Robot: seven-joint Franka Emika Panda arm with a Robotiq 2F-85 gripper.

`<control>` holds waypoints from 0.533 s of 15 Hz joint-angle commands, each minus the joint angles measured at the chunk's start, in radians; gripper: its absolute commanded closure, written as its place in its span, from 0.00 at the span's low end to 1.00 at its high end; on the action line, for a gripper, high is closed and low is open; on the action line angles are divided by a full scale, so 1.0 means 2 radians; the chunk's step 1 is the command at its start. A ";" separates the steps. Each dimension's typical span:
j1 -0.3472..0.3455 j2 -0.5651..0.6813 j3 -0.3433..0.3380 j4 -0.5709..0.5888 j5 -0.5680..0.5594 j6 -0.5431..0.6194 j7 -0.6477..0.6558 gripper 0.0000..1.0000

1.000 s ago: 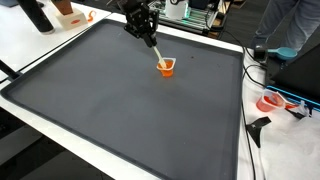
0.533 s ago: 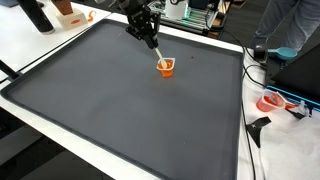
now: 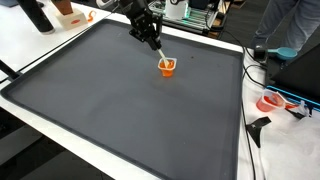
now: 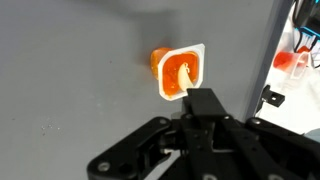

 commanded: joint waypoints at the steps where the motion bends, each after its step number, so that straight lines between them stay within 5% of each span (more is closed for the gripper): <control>1: -0.016 0.002 0.004 -0.002 0.030 -0.026 -0.005 0.97; 8: -0.040 0.021 -0.006 0.003 0.076 -0.076 -0.016 0.97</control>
